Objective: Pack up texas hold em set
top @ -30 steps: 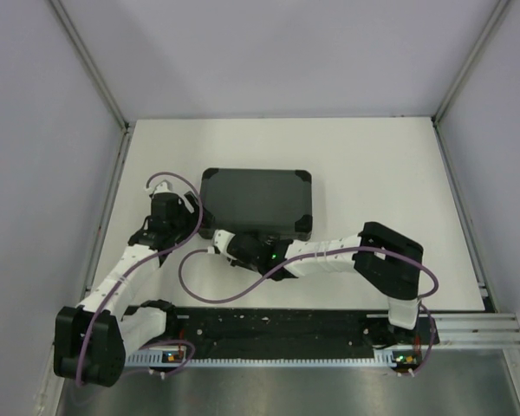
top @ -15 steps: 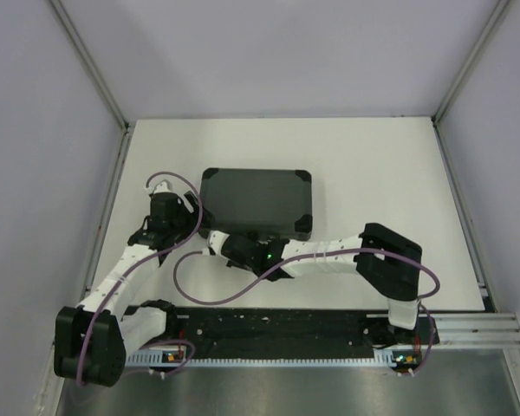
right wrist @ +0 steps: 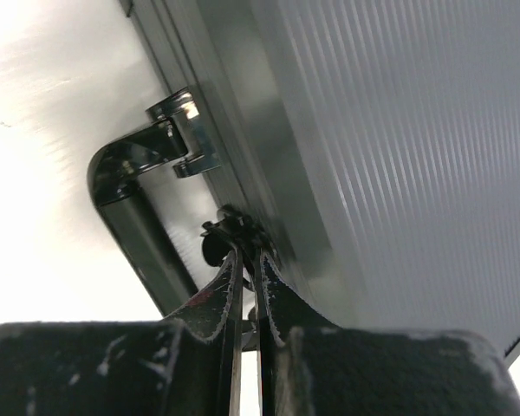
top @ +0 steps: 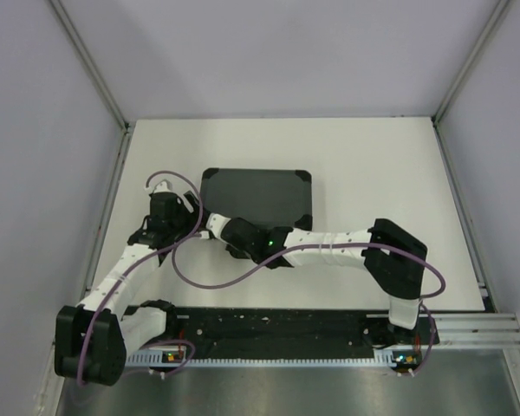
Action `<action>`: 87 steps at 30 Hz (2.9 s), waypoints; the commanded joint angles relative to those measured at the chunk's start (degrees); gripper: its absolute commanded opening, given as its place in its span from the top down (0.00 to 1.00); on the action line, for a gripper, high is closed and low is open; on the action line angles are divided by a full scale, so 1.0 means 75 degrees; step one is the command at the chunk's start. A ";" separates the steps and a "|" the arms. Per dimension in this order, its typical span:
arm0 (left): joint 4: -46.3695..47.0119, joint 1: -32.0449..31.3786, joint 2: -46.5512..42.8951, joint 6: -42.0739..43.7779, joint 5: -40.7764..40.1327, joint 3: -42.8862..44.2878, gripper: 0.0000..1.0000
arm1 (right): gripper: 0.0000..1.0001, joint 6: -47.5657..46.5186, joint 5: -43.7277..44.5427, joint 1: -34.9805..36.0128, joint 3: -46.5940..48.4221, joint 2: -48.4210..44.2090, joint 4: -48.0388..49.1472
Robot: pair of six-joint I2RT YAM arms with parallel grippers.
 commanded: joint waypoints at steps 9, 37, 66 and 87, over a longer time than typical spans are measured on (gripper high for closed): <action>-0.0896 0.0077 0.0630 0.0351 -0.0188 -0.0043 0.20 | 1.00 0.0453 0.2152 -0.0222 0.0982 -0.0067 0.0600; -0.1774 0.0089 0.0395 0.0737 0.0079 0.1457 0.18 | 0.32 0.3055 -0.0553 -0.2365 -0.0669 -0.2855 -0.0220; 0.1436 -0.3450 0.0430 -0.2685 -0.0820 -0.0371 0.47 | 0.26 0.6149 -0.3952 -0.5215 -0.2158 -0.3395 -0.0958; 0.2210 -0.4130 0.2176 -0.3270 -0.1524 0.0027 0.85 | 0.47 0.6547 -0.4843 -0.5226 -0.2686 -0.3091 -0.0525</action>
